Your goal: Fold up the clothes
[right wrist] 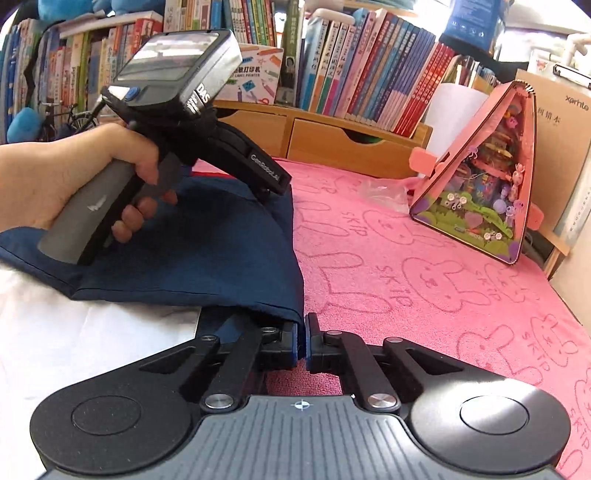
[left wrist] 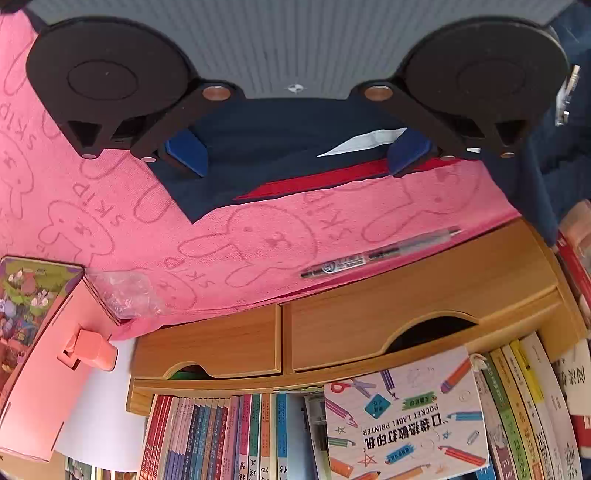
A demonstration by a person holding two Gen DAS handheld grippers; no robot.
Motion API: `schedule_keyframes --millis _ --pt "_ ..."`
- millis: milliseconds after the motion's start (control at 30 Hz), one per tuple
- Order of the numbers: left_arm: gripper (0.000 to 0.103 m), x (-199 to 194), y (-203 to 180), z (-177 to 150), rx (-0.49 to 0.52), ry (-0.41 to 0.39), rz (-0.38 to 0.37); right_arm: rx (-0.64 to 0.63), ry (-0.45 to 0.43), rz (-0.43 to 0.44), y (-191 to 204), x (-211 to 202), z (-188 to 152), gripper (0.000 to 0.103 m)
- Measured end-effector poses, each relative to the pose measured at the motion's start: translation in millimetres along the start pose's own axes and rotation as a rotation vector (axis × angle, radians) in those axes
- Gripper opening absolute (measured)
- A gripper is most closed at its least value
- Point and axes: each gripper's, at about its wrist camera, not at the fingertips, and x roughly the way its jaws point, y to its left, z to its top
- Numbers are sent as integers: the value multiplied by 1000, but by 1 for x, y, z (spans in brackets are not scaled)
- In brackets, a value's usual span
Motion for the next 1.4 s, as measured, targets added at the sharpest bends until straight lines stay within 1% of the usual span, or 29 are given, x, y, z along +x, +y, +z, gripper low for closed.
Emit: schedule_keyframes --millis 67,100,133,200,233,300,333,433,533,567,600,633,667,700,767,800,867,933,967,1067,1100,1133,1167,1200,1233,1267,1300,1400 --pt "100 -33 11 -15 48 -69 45 3 0 2 -1 0 0 8" --pt "101 -50 20 -25 52 -100 45 -3 0 -4 1 0 1 8" --pt "102 -73 35 -39 36 -130 37 -10 -1 -11 3 -1 1 8" --pt "103 -111 69 -69 -33 -149 28 -27 -4 -25 5 -1 1 10" --pt "103 -122 85 -82 -66 -150 35 -38 -7 -34 6 -1 1 11" --pt "103 -145 127 -117 -157 -132 82 -60 -12 -50 8 -2 1 14" --pt "103 -150 144 -131 -191 -116 115 -71 -15 -59 9 -2 1 14" --pt "103 -151 185 -177 -265 -33 217 -104 -22 -83 12 -2 1 14" --pt "103 -151 197 -191 -289 -41 193 -137 -30 -108 15 -3 1 19" --pt "103 -150 193 -190 -275 -36 217 -148 -32 -116 16 -3 1 26" --pt "103 -149 188 -188 -271 -32 242 -159 -35 -125 17 -3 1 46" --pt "103 -150 185 -187 -267 -26 257 -169 -40 -127 18 -4 2 59" --pt "103 -155 185 -188 -255 -33 260 -170 -60 -84 15 -15 3 80" --pt "103 -159 185 -190 -243 -41 262 -171 -79 -41 13 -26 5 92" --pt "103 -173 189 -196 -238 -67 253 -173 -119 44 8 -48 9 100" --pt "103 -182 193 -199 -243 -85 243 -174 -139 87 5 -58 10 102" --pt "103 -204 207 -207 -292 -123 224 -176 -178 172 0 -80 14 103" --pt "103 -229 229 -217 -373 -163 220 -177 -219 259 -3 -101 18 103" --pt "103 -242 241 -224 -416 -182 230 -174 -247 312 5 -107 23 103" --pt "103 -278 291 -253 -557 -212 329 -169 -315 494 42 -113 38 103" --pt "103 -289 308 -263 -604 -219 363 -169 -329 557 57 -113 43 99" --pt "103 -298 325 -272 -653 -209 405 -177 -297 608 77 -107 51 93" --pt "103 -307 343 -283 -706 -198 450 -186 -263 656 98 -102 59 72" --pt "103 -314 355 -291 -741 -193 479 -203 -215 684 121 -95 67 52" --pt "103 -320 369 -301 -774 -190 503 -212 -192 699 143 -88 74 47" --pt "103 -326 382 -311 -806 -188 528 -220 -168 714 165 -81 81 45" --pt "103 -331 395 -320 -837 -184 552 -226 -145 727 187 -75 87 45" --pt "103 -333 423 -337 -900 -161 598 -207 -111 732 233 -50 99 45"
